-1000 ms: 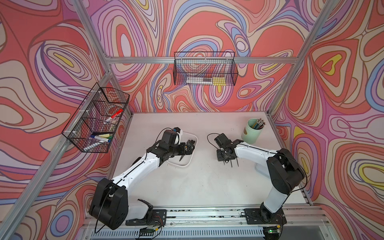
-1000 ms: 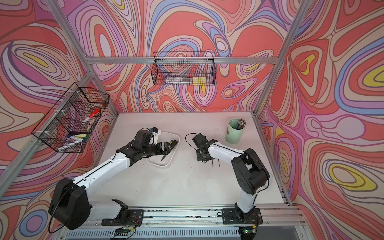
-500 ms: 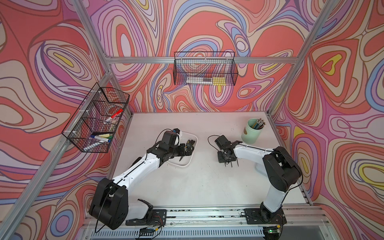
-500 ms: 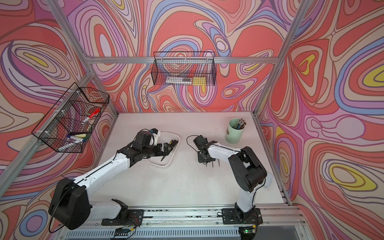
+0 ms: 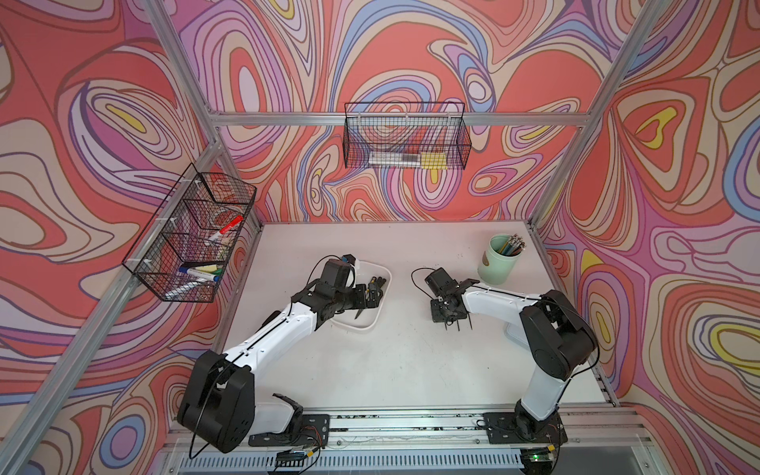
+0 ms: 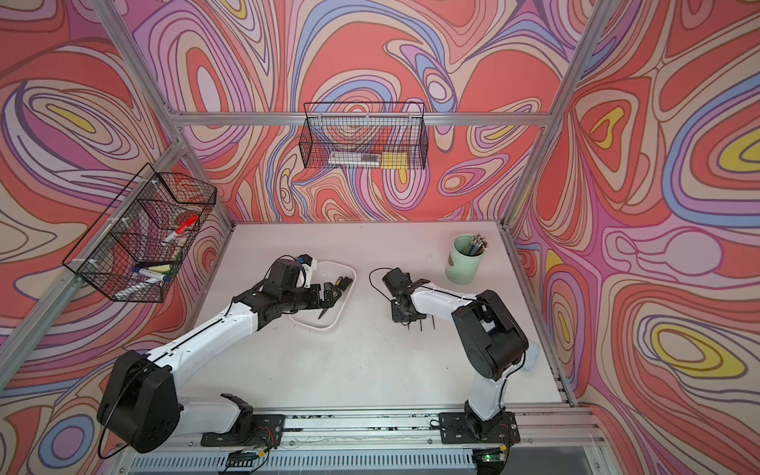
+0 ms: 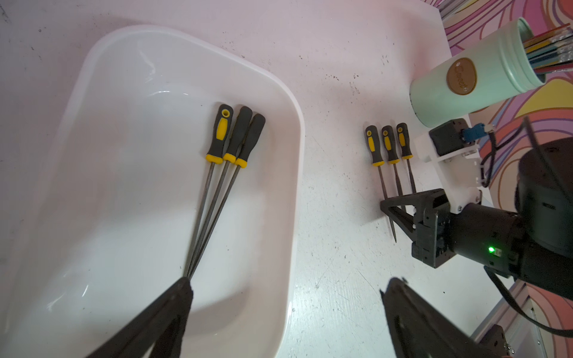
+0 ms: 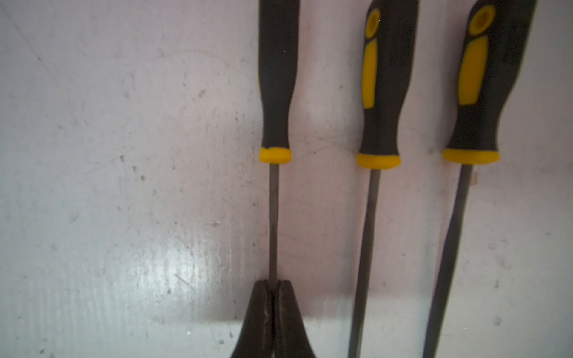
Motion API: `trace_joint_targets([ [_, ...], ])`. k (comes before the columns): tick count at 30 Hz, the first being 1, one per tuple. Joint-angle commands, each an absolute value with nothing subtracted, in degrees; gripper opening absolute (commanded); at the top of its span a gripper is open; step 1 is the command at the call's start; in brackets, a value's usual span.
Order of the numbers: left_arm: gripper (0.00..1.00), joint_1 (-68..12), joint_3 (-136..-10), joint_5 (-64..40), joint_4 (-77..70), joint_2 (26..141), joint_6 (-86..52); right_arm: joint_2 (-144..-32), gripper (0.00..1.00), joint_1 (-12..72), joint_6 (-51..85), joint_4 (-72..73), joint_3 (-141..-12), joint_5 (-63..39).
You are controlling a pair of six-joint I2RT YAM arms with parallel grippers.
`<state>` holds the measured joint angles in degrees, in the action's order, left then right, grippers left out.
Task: Take the file tool out of the storage box
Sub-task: Place the file tool at the center of the board, then pick up the file tool from the storage box.
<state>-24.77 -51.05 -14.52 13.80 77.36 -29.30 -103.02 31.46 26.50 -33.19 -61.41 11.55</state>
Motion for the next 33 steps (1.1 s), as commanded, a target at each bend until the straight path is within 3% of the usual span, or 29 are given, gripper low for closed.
trace_joint_targets([
  [1, 0.99, -24.96, -52.47, -12.29, 14.77, 78.85, -28.05, -102.7, 0.06, 31.2, 26.99, -34.17, -60.03, 12.23],
  [17, 0.99, -24.52, -59.12, -6.85, 17.02, 86.8, -23.88, -99.04, 0.13, 31.2, 26.52, -36.0, -61.95, 11.48],
  [22, 0.92, -24.08, -61.77, -5.32, 17.08, 90.27, -22.44, -95.01, 0.16, 31.2, 25.6, -36.38, -63.43, 10.4],
  [28, 0.71, -23.99, -66.83, -2.24, 19.78, 96.24, -19.47, -89.53, 0.33, 31.22, 24.0, -36.16, -64.43, 6.71],
  [33, 0.52, -23.43, -72.18, -1.57, 22.14, 102.81, -16.78, -87.0, 0.62, 31.2, 23.82, -37.21, -64.56, 5.98],
])
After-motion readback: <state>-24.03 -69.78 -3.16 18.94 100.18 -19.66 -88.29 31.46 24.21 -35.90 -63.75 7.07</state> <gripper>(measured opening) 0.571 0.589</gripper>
